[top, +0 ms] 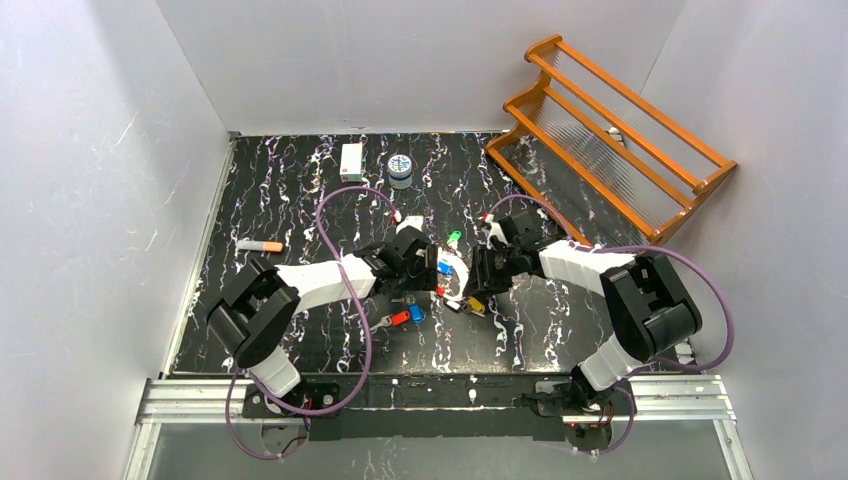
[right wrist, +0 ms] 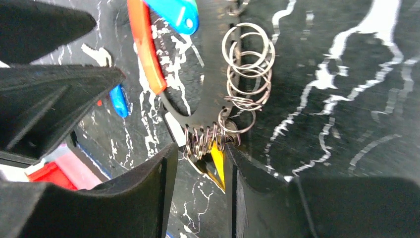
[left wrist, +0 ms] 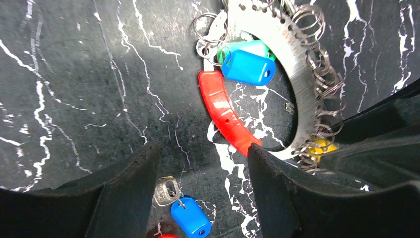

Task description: Put the keys on the keyring

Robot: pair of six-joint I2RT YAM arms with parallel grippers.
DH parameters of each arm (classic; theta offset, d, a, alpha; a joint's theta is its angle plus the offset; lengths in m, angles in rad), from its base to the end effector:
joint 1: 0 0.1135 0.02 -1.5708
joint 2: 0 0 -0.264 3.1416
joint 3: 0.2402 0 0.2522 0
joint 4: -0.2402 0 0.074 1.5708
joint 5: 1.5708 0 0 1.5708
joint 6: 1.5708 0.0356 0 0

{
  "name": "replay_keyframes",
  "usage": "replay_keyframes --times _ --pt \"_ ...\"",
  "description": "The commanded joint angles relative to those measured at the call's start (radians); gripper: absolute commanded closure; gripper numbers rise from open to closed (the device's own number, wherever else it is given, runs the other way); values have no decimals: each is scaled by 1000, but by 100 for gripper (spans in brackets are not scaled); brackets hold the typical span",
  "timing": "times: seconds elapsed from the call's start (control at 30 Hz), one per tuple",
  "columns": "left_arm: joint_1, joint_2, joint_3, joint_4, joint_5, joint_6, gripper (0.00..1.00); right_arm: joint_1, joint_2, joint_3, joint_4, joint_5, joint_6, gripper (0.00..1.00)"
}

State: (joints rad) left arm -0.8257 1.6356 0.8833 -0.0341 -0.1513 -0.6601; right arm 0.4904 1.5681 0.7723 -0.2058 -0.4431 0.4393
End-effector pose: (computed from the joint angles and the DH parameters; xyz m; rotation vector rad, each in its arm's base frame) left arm 0.2305 -0.2419 0.1761 0.1242 2.4104 -0.5403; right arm 0.2493 0.1504 0.1551 -0.2459 2.6841 0.8942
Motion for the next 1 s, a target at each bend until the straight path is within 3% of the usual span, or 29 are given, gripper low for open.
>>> replay_keyframes --times 0.0,0.27,0.5,0.7,0.97 --pt "5 -102 -13 -29 -74 31 37 46 22 10 53 -75 18 53" --pt "6 -210 -99 53 -103 15 37 45 -80 53 -20 59 -14 43" --pt "5 -269 -172 164 -117 -20 36 31 -146 45 0 150 -78 24" --pt "6 -218 -163 217 -51 -26 35 12 -135 50 -24 173 -77 23" --pt "6 -139 -123 223 14 -43 36 -28 -64 46 37 49 -44 31"
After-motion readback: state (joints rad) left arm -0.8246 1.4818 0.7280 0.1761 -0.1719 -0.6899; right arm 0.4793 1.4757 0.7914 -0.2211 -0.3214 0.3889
